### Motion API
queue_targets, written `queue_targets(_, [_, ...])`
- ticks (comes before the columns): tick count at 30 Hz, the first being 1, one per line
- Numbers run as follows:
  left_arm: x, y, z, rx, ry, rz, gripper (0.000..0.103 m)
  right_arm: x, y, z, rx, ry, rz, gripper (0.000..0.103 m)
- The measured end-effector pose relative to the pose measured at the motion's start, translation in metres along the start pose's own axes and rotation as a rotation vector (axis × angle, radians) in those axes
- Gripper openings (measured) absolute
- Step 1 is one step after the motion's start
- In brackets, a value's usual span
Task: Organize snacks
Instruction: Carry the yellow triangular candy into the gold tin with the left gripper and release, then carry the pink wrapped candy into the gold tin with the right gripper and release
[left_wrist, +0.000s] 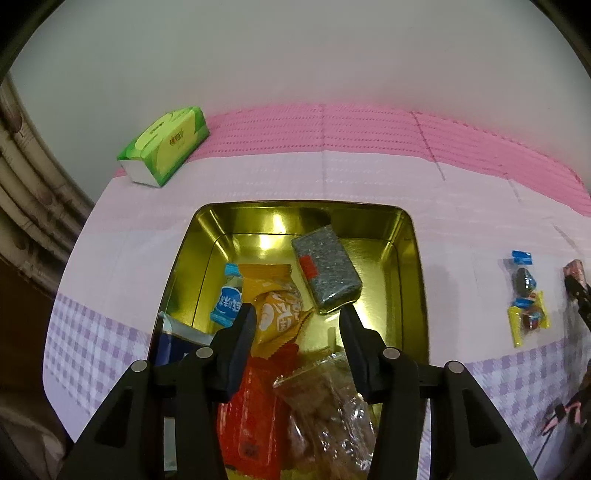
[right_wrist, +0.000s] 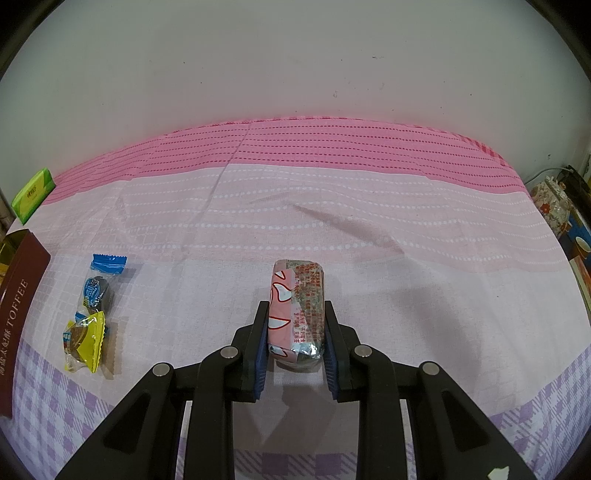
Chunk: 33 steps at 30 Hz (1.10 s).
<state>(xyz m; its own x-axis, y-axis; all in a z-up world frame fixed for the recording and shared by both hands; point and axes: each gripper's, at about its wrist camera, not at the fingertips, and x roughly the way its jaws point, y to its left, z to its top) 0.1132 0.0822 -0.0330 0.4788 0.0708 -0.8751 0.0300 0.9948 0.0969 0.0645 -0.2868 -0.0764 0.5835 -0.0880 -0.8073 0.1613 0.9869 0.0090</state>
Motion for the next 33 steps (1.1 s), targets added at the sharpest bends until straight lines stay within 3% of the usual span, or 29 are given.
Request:
queue_targets(15, [-0.028, 0.007, -0.026, 0.007, -0.074, 0.011, 0.055, 0.000, 0.000, 0.000, 0.004, 0.001, 0.006, 0.024])
queue_targets(33, [-0.047, 0.061, -0.054, -0.123, -0.134, 0.088, 0.061, -0.003, 0.008, 0.001, -0.035, 0.021, -0.035, 0.022])
